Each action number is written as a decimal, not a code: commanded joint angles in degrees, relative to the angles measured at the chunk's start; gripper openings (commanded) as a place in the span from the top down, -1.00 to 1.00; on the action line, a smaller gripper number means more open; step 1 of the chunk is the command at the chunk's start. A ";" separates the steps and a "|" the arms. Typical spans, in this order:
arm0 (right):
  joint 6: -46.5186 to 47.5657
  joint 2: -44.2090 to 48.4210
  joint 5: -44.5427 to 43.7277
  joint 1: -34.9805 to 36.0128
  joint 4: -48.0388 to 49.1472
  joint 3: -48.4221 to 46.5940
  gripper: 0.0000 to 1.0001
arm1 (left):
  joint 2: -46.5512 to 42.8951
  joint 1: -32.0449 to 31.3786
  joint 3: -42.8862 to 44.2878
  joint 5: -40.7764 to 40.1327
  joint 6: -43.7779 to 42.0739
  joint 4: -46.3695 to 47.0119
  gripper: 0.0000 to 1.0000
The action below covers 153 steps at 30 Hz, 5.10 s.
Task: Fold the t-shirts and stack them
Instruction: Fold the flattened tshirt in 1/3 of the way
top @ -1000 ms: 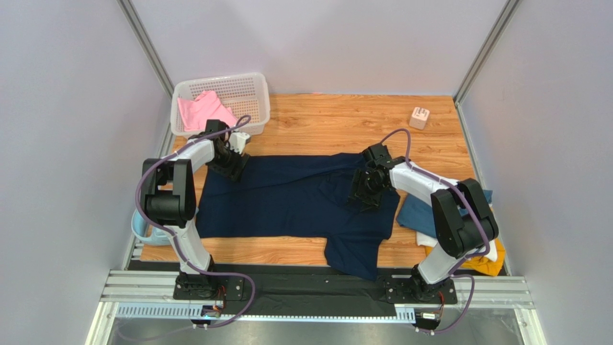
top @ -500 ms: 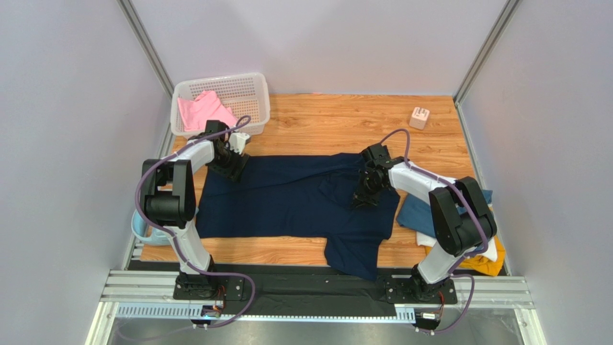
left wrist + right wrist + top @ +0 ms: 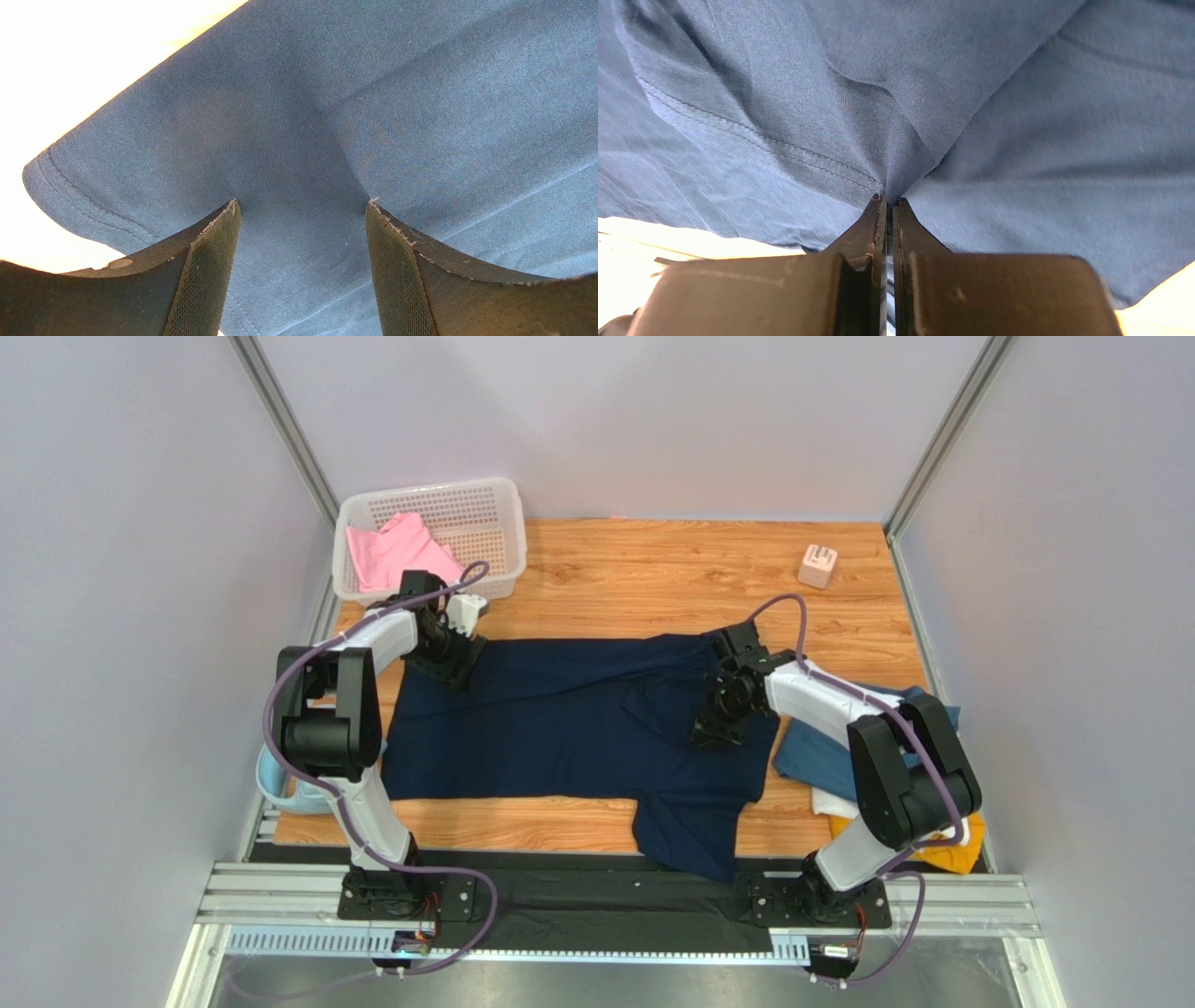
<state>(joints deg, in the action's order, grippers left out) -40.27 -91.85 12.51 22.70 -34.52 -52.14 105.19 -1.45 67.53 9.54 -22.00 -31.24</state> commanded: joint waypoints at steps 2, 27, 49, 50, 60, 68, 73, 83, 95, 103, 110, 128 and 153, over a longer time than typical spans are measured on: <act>-0.25 6.24 0.23 0.33 -1.59 3.62 1.00 | -0.95 0.22 -1.17 1.44 -0.06 -1.19 -0.44; 4.15 16.79 -3.73 -1.34 -14.78 0.90 0.97 | -0.86 0.22 -1.35 3.55 0.55 -1.80 -0.42; 6.79 21.10 -5.13 -4.15 -19.97 3.09 0.94 | -0.86 0.22 -2.57 4.43 0.38 -1.80 -0.39; 6.52 21.36 -4.96 -4.15 -19.71 3.88 0.94 | -0.95 0.22 -2.58 4.43 0.29 -1.80 -0.39; 6.08 19.97 -2.23 -3.89 -18.91 5.66 0.08 | -1.74 0.22 -2.75 5.05 0.47 -1.89 -0.39; 10.39 8.20 -6.71 -5.20 -22.08 -23.39 -0.23 | -2.97 0.22 -2.84 5.05 0.47 -2.68 -0.39; 9.78 -9.61 -6.01 -6.35 -18.74 -32.58 -0.15 | -3.93 0.22 -3.10 4.61 0.20 -3.12 -0.38; 6.96 -17.21 -5.75 -7.84 -11.62 -28.89 -0.09 | -4.82 0.22 -3.63 3.91 -1.03 -3.03 -0.38; 6.61 -28.81 -7.24 -12.24 -11.18 -35.92 -0.06 | -4.73 0.22 -3.37 3.38 -1.73 -2.77 -0.38; 6.96 -33.03 -7.42 -16.27 -12.67 -41.37 -0.04 | -3.15 1.10 -0.47 -0.30 -3.66 -1.54 -0.40; 7.22 -38.48 -6.27 -19.88 -16.01 -49.54 -0.03 | 5.63 4.18 12.60 -1.10 -3.40 -4.43 -0.39; 7.75 -40.95 -1.53 -18.04 -19.09 -58.17 -0.10 | -14.46 -3.28 9.75 10.85 1.08 -14.63 -0.43; 8.02 -34.36 -2.49 -16.99 -14.08 -46.30 -0.07 | 7.47 -2.86 8.23 -1.80 3.55 -6.99 -0.37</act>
<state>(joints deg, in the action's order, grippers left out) -32.91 -127.02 10.59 5.06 -48.77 -100.66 109.23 -5.87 74.35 10.15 -18.22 -40.64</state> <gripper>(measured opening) 0.538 0.684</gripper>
